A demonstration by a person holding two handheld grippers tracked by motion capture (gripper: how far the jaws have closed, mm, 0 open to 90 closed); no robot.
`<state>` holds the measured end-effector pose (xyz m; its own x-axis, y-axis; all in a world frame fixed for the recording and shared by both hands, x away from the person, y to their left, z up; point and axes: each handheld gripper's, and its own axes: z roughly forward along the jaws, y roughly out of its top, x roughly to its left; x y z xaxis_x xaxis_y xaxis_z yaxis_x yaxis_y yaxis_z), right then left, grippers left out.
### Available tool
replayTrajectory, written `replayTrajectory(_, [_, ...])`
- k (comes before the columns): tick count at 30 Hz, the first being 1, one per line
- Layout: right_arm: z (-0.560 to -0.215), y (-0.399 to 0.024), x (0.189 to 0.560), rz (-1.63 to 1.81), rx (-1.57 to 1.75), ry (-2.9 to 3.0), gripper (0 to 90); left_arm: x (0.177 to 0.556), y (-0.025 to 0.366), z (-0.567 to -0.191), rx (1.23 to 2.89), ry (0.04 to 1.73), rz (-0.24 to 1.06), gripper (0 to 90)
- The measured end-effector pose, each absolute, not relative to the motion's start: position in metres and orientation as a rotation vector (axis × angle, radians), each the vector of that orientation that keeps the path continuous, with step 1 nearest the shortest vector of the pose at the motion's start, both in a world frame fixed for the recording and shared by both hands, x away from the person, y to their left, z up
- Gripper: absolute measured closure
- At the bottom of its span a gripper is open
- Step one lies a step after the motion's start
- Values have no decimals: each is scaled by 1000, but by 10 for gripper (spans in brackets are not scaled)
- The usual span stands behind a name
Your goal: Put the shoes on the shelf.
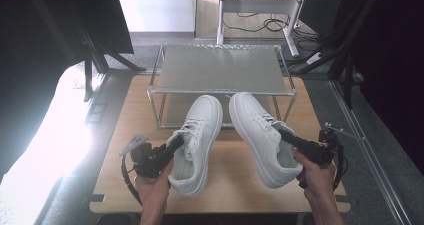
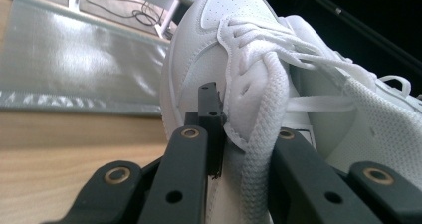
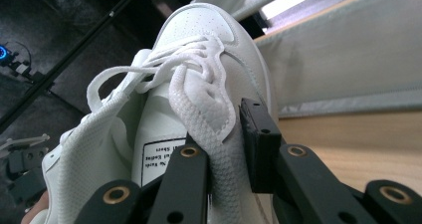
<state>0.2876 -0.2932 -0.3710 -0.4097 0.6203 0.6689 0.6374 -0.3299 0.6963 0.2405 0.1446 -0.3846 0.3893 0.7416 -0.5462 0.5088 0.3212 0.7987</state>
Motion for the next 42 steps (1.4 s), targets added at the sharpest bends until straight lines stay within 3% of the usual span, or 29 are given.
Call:
replayTrajectory(18, [-335,-261,322,-2009,-1786,-1785,809,281,130,-347,1225,1275,299,834])
replayTrajectory(42, [-314,-240,382,-1997,-1897,-1723,809,357,127,-319,1177,1336,339,835])
